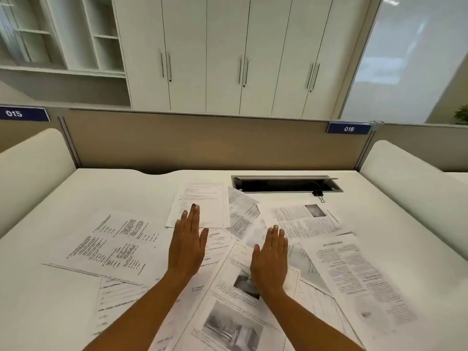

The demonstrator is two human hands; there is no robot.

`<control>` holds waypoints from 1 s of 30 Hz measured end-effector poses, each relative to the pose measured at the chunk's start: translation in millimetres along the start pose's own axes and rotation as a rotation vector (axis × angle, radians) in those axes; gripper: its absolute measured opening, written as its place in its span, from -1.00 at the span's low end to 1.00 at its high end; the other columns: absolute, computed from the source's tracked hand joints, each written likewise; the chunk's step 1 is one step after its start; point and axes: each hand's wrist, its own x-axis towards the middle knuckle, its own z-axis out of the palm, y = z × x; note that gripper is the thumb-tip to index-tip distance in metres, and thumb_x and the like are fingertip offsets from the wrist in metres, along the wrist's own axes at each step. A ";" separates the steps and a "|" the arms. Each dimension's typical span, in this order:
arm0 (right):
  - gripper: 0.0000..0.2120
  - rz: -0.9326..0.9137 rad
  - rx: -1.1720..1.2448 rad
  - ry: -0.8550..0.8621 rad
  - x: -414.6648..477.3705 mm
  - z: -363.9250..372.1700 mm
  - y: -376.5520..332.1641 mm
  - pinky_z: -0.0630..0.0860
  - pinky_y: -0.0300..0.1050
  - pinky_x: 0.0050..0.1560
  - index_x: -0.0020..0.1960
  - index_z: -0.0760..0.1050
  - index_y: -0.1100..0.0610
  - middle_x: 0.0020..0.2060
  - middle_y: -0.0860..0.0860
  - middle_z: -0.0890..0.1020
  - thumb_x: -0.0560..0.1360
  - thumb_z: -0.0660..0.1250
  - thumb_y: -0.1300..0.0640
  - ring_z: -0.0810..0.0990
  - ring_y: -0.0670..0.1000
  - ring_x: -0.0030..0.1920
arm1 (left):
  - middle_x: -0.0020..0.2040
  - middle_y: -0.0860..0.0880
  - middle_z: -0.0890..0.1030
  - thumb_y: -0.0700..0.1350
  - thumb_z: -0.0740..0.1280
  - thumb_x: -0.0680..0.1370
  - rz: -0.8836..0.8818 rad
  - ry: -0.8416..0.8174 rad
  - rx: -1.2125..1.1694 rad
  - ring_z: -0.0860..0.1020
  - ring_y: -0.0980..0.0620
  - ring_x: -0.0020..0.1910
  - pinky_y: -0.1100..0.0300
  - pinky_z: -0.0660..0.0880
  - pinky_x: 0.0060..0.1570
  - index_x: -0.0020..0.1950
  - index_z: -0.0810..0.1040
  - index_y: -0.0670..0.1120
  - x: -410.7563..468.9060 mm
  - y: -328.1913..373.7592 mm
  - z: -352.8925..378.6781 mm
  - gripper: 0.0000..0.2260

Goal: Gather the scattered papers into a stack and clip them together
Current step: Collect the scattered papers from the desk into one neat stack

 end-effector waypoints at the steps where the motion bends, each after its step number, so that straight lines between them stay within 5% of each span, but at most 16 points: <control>1: -0.38 0.092 0.026 -0.045 -5.0 1.4 4.4 -0.29 -0.14 0.49 0.46 0.18 0.32 0.46 0.22 0.28 0.53 -0.07 -0.04 0.19 0.18 0.49 | 0.49 -0.12 0.28 0.09 0.03 0.60 -0.027 -0.027 -0.029 0.28 -0.11 0.45 0.05 0.18 0.39 0.52 0.11 -0.10 -9.6 -2.6 3.9 -0.47; 3: -0.37 0.207 0.002 -0.079 -16.9 5.5 13.0 -0.27 -0.11 0.47 0.41 0.24 0.38 0.39 0.28 0.37 0.50 -0.07 -0.02 0.30 0.23 0.44 | 0.23 -0.21 0.55 -0.09 0.26 0.55 -0.060 -0.048 -0.058 0.56 -0.16 0.14 0.02 0.50 0.10 0.47 0.26 -0.16 -31.9 -3.8 8.7 -0.50; 5: -0.35 0.280 -0.030 -0.082 -29.0 9.5 19.2 -0.20 -0.06 0.49 0.41 0.24 0.39 0.39 0.30 0.36 0.50 -0.11 -0.04 0.31 0.24 0.43 | 0.05 -0.20 0.61 -0.22 0.36 0.48 -0.123 -0.109 -0.047 0.59 -0.12 -0.08 0.05 0.57 -0.13 0.40 0.35 -0.19 -55.5 -3.8 11.9 -0.50; 9: -0.31 0.316 -0.066 -0.109 -31.9 12.9 21.2 -0.01 0.07 0.50 0.46 0.16 0.35 0.46 0.27 0.25 0.51 -0.19 -0.09 0.20 0.21 0.49 | 0.23 -0.16 0.48 -0.15 0.30 0.53 -0.317 -0.260 -0.154 0.50 -0.09 0.16 0.11 0.51 0.10 0.36 0.36 -0.15 -76.8 7.6 8.3 -0.59; 18: -0.42 0.296 -0.029 -0.158 -33.8 8.9 23.7 -0.08 0.05 0.53 0.50 0.04 0.30 0.51 0.22 0.13 0.59 -0.08 -0.01 0.06 0.18 0.53 | 0.21 -0.13 0.41 -0.09 0.44 0.44 -0.400 -0.377 -0.166 0.52 -0.05 0.10 0.22 0.51 -0.01 0.29 0.33 -0.10 -93.9 24.3 1.3 -0.51; 27: -0.47 0.287 0.098 0.034 -45.2 -26.6 67.7 -0.02 -0.01 0.51 0.48 0.18 0.24 0.48 0.15 0.25 0.55 0.20 0.21 0.14 0.15 0.51 | -0.15 -0.01 0.60 -0.18 0.38 0.48 -0.418 -0.317 -0.282 0.59 -0.02 -0.16 0.27 0.42 -0.28 -0.15 0.50 0.04 -94.4 10.1 -4.0 -0.88; 30: -0.46 0.405 -0.029 0.028 -47.4 -37.8 106.0 -0.01 0.07 0.53 0.47 0.16 0.29 0.48 0.22 0.23 0.54 0.20 0.20 0.13 0.19 0.51 | 0.02 -0.11 0.54 -0.10 0.43 0.44 -0.441 -0.296 -0.250 0.56 -0.05 -0.09 0.20 0.45 -0.22 0.05 0.49 -0.04 -95.5 14.2 -7.8 -0.77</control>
